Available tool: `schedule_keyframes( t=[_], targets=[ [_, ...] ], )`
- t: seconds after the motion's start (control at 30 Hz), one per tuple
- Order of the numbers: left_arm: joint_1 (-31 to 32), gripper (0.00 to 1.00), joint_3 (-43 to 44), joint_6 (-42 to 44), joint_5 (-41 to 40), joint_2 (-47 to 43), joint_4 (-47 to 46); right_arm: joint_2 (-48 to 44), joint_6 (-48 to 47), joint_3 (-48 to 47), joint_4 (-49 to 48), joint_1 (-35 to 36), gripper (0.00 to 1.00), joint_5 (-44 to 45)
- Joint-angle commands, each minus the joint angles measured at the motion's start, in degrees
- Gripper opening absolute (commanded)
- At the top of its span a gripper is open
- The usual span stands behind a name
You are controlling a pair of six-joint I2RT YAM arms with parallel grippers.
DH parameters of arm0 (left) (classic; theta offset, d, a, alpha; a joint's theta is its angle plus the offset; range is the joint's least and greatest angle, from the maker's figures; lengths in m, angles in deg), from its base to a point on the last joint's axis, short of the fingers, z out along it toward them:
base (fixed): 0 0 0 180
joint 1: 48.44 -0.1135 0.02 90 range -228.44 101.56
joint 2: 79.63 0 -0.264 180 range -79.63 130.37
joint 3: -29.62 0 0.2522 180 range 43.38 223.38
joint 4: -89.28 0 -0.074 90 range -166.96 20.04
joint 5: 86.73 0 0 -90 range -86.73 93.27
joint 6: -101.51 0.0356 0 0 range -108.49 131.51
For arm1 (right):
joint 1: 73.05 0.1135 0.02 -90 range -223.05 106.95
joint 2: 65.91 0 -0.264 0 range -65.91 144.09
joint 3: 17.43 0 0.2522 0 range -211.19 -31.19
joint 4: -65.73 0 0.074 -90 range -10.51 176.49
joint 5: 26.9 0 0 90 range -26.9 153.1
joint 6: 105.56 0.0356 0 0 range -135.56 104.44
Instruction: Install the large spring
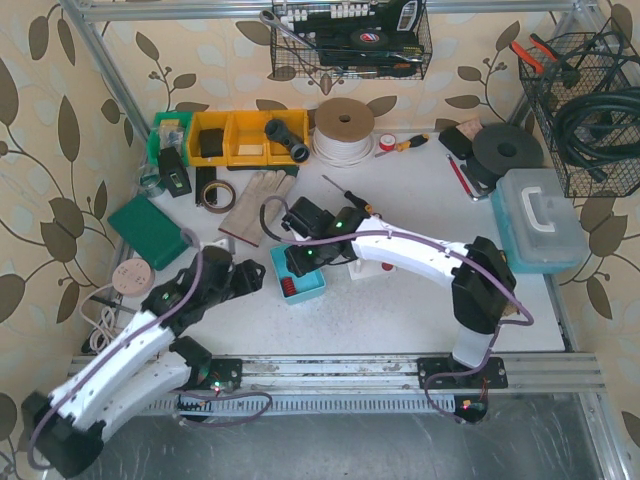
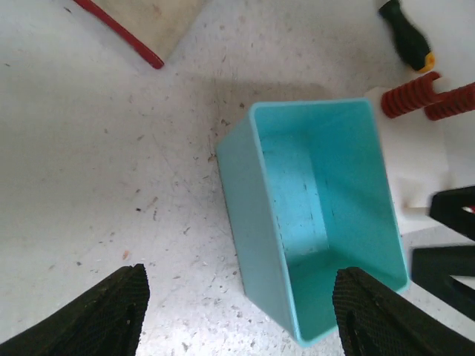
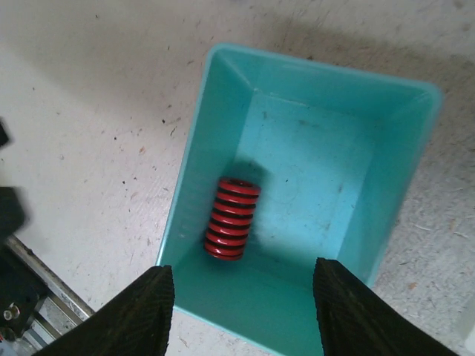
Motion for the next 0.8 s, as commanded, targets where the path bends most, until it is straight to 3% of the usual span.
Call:
schedule_keyframes(
  t=[0.0,0.17,0.37,0.77],
  targets=[
    [-0.74,0.75,-4.92,-5.01,-4.46,-14.22,0.44,4.09,1.63,-2.25,1.75,1.75,0.51,-1.44],
    [-0.79,0.75,-4.04,-3.01,-6.64,-15.73,1.37,8.15,4.03,-4.2,1.78,3.25,0.45,-0.07],
    [-0.77,0.75,-0.62,0.51,-4.64,-7.83,-0.97,13.37,7.02,-5.91,1.58,3.33,0.45,0.79],
    [-0.82,0.75,-0.98,3.78,-4.26,-7.34,-5.39,18.89,10.44,-7.83,2.93,3.42,0.48,2.39]
  ],
)
